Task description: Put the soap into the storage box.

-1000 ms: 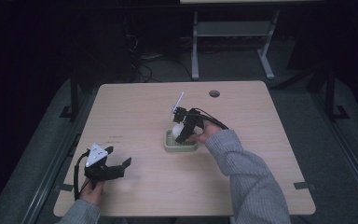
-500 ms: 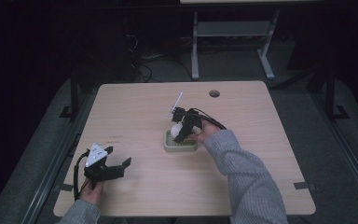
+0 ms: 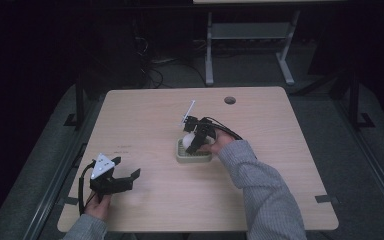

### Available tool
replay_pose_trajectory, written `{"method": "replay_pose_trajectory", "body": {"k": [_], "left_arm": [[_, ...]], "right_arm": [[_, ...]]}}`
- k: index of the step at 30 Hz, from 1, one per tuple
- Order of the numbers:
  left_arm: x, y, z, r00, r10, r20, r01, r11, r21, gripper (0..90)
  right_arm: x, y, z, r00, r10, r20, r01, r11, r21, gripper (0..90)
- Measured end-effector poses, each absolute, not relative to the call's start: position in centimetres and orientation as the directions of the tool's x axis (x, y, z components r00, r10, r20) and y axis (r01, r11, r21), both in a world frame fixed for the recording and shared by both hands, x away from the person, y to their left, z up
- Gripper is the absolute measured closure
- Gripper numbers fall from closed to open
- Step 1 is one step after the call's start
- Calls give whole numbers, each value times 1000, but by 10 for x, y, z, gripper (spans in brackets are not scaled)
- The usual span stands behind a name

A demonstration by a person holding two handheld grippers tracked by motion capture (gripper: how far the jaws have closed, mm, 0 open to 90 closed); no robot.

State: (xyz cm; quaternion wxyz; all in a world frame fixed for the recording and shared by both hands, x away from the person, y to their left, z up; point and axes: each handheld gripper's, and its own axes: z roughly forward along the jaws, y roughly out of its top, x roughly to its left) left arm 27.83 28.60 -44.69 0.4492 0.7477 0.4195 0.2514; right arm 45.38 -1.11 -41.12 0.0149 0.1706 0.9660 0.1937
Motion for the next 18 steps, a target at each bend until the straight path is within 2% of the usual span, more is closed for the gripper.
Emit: {"method": "replay_pose_trajectory", "body": {"k": [18], "left_arm": [[278,286,-447,522,853,-1,401,-245,883,131]], "right_arm": [[454,-13,-421,-940,340,36,329,869,371,232]]}}
